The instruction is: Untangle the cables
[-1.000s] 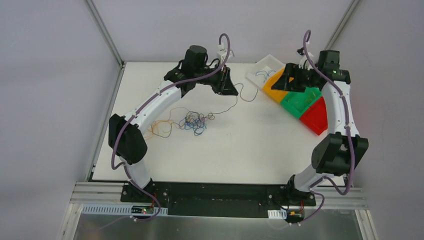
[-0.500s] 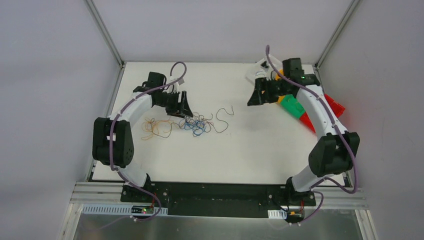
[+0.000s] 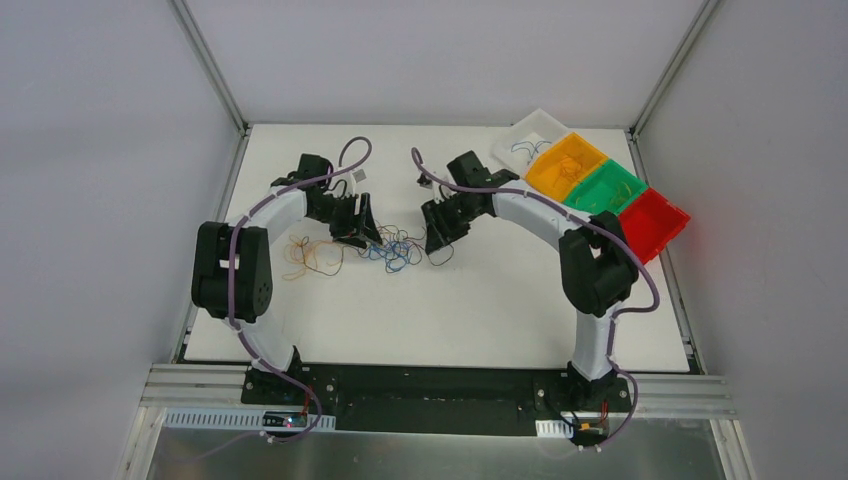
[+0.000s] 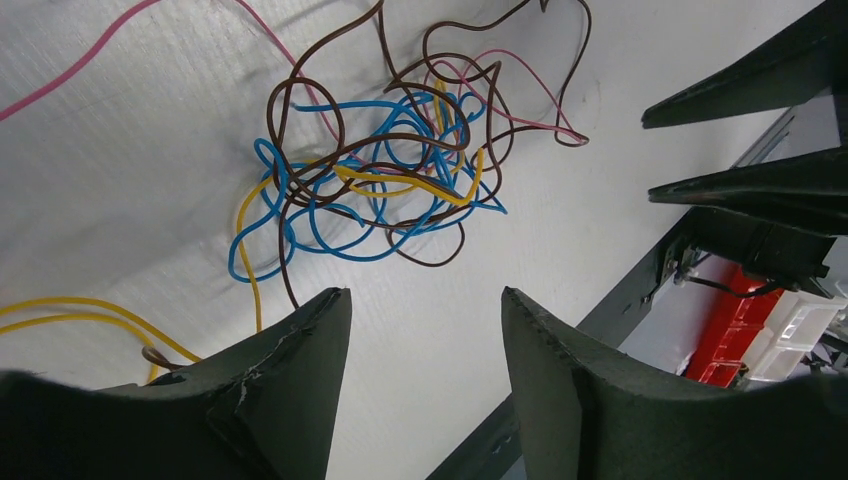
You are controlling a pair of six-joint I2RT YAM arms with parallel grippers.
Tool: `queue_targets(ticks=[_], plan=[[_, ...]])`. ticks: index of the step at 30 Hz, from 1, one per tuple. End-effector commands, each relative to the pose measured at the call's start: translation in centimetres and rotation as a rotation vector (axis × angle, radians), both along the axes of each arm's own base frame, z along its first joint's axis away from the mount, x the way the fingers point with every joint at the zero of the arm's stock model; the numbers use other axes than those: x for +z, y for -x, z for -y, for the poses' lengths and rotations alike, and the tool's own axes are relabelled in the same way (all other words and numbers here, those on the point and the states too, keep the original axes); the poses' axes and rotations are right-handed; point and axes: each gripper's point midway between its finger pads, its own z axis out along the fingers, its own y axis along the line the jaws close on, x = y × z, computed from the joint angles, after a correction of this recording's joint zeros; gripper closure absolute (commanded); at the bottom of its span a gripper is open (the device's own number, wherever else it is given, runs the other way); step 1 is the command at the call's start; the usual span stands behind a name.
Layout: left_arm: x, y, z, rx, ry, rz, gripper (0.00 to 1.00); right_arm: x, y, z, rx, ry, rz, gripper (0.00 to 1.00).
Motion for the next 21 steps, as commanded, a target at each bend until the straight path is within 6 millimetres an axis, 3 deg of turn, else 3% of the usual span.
queue_targets(ticks=[1, 12, 13, 15, 17, 21], plan=[[-0.1, -0.4, -0.4, 0.026, -0.005, -0.019, 0.43, 0.6, -2.2, -2.4, -0.020, -0.027, 0.101, 0.59], [-0.8, -0.9, -0.5, 0.036, -0.018, -0.033, 0.44, -3.4, -2.2, -3.1, -0.005, 0.022, 0.059, 0.63], [-0.9, -1.0, -0.6, 0.038, -0.022, -0.035, 0.44, -3.6, -2.0, -3.1, -0.003, 0.022, 0.054, 0.66], [-1.2, -1.0, -0.7, 0.043, -0.033, -0.040, 0.46, -3.7, -1.8, -3.0, -0.001, 0.020, 0.051, 0.82], [-1.7, -1.0, -1.1, 0.055, -0.057, -0.047, 0.52, -3.0, -1.5, -2.7, 0.006, 0.020, 0.062, 0.98], [-3.4, -0.7, -3.3, 0.082, -0.167, -0.066, 0.76, 0.3, -1.4, 0.1, -0.008, 0.029, 0.087, 1.00]])
